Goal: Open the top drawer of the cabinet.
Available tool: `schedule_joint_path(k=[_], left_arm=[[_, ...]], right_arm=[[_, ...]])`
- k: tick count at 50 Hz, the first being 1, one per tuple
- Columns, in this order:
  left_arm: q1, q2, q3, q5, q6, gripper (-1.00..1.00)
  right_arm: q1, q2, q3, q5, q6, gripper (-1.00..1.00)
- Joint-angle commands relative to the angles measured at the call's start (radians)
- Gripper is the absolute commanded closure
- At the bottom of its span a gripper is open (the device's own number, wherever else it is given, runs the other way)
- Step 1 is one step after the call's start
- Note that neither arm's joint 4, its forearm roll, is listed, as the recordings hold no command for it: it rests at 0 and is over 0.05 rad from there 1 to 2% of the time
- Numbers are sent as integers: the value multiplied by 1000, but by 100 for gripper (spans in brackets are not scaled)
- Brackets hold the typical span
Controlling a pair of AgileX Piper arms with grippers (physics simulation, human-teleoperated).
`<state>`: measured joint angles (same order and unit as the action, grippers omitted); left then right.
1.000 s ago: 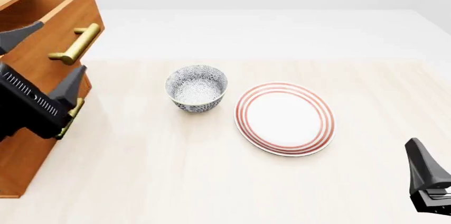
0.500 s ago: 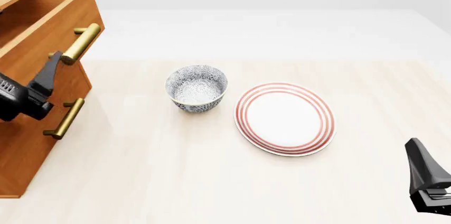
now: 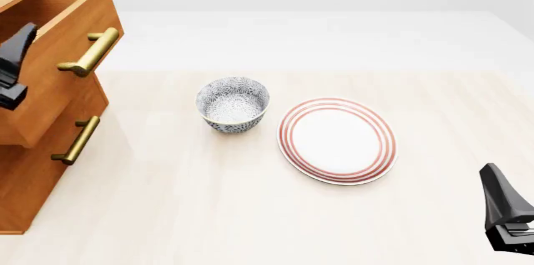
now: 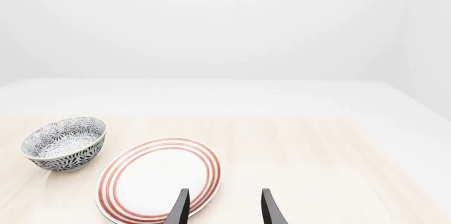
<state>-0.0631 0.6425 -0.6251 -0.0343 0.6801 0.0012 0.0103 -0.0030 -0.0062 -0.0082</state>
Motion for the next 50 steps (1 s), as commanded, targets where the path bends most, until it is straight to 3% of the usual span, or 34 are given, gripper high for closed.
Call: schedule_joint_path(k=[1,5,11,22,32,39,50], left_arm=[[6,63,-138,141,-155,-100],[23,77,-167,187,-183,-100],[2,128,-239,251,-286,-100],[40,148,-319,386,-374,-100],[68,133,-378,499,-402,-100],[63,188,-424,575,-472,-100],[72,205,-464,657,-488,-100]], right_arm=[[0,0,0,0,0,-100],[0,0,0,0,0,-100],[0,0,0,0,0,-100],[0,0,0,0,0,-100],[0,0,0,0,0,-100],[0,0,0,0,0,-100],[-1,0,0,0,0,-100]])
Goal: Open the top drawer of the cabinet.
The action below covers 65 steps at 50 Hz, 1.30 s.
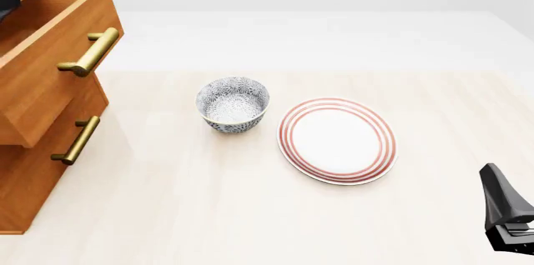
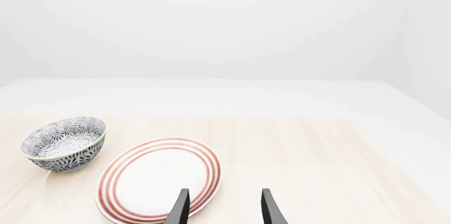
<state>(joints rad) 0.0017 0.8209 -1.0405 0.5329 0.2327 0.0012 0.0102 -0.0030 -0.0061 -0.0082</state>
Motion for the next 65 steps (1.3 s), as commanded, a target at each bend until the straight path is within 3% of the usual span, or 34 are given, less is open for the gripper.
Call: schedule_joint_path(k=[1,25,41,65], left_arm=[[-3,33,-59,96,-52,-100],[-22,75,-176,295,-128,-100],[-29,104,-261,408,-122,-100],[-65,169,-285,460,-179,-100]], right_arm=[[0,0,0,0,0,-100],[0,-1,1,0,0,-100],[0,-1,0,0,0,-100],[0,3,0,-3,0,-100]])
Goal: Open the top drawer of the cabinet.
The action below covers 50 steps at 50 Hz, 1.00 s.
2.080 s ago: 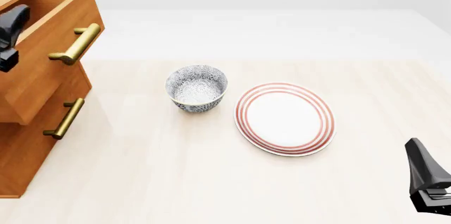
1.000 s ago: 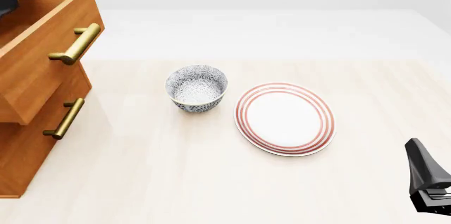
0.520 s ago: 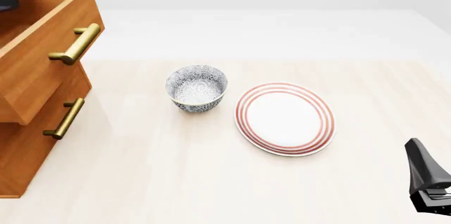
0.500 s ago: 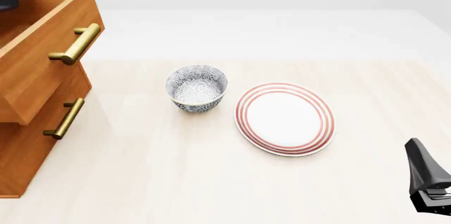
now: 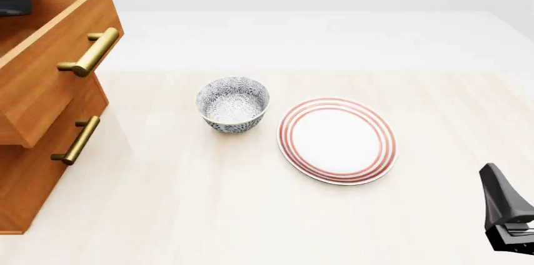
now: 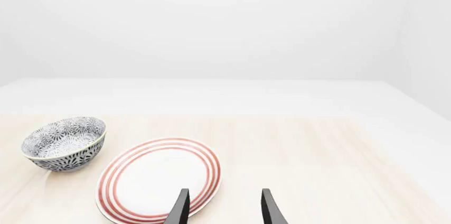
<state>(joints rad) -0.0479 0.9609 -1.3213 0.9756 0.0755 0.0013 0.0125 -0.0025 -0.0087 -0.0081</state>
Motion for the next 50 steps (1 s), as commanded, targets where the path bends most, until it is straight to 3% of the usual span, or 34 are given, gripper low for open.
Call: schedule_joint_path(k=[1,50], left_arm=[[-8,26,0,20,-17,-100],[39,18,160,-131,-82,-100]], right_arm=[[0,0,0,0,0,-100],[0,0,0,0,0,-100]])
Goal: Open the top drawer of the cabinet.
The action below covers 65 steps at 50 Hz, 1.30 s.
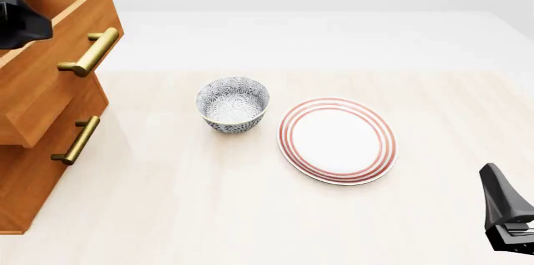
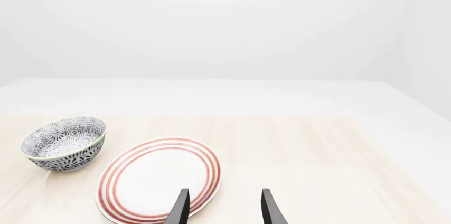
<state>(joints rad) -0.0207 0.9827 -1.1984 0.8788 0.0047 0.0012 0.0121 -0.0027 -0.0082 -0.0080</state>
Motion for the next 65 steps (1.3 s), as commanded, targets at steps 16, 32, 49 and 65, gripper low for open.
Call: schedule_joint_path(k=[16,32,49,65], left_arm=[[8,14,76,-82,-33,-100],[-2,35,123,-131,-58,-100],[9,52,141,-157,-65,-100],[5,69,176,-190,-80,-100]], right_arm=[[0,0,0,0,0,-100],[0,0,0,0,0,-100],[0,0,0,0,0,-100],[0,0,0,0,0,-100]])
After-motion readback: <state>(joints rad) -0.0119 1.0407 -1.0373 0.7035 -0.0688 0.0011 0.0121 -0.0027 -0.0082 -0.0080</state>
